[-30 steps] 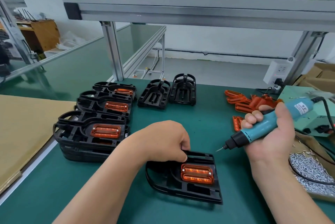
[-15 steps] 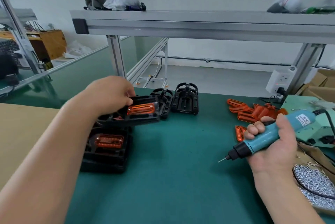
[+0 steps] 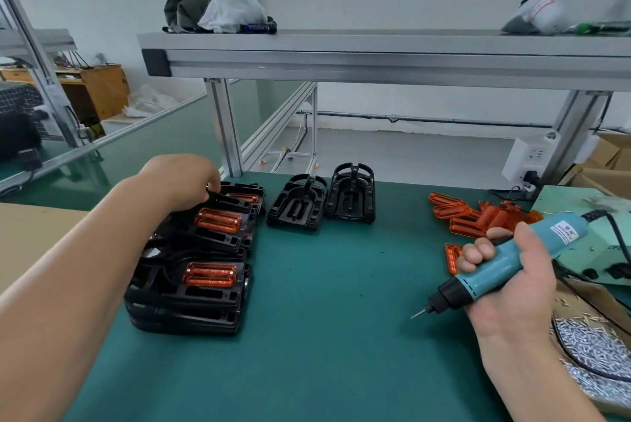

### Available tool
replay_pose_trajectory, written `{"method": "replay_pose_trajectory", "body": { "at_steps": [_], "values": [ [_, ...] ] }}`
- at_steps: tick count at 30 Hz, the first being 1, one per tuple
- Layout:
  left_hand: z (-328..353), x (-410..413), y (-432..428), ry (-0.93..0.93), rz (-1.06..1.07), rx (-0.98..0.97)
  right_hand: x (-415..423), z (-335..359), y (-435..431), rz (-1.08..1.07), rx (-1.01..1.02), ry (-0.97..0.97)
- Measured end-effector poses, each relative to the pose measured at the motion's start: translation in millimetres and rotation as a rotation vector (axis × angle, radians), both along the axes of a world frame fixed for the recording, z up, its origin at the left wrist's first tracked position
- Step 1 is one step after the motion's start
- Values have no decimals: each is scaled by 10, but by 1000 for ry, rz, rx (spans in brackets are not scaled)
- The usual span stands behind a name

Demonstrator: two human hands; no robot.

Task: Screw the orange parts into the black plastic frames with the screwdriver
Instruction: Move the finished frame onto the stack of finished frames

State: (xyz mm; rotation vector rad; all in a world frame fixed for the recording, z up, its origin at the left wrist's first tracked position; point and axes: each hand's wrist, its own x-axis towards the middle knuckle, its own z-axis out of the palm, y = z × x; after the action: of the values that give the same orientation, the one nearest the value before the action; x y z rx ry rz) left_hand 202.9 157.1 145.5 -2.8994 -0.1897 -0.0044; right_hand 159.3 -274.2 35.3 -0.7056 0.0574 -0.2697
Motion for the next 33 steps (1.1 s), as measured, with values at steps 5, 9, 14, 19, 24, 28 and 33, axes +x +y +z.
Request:
{"method": "replay_pose_trajectory", "body": {
  "at_steps": [5,9,14,19,24,28,33],
  "values": [
    [-64,-43,12,21,1,-9,0,-3,-11,5,2,4],
    [-87,-70,-12,17,-22,-25,-4,-3,-12,-1,-3,11],
    [-101,-95,-55,22,-26,-28,-15,2,-15,4,-2,10],
    [-122,-90,-67,-15,-32,-33,-33,4,-11,2,-10,17],
    [-150,-56,-83,-35,-39,-34,-71,14,-29,-9,-4,16],
    [-157,-21,-246,-109,-48,-75,-104,17,-22,-10,-13,15],
    [-175,133,-828,-144,-54,-237,-123,7,11,-5,-35,31]
  ]
}}
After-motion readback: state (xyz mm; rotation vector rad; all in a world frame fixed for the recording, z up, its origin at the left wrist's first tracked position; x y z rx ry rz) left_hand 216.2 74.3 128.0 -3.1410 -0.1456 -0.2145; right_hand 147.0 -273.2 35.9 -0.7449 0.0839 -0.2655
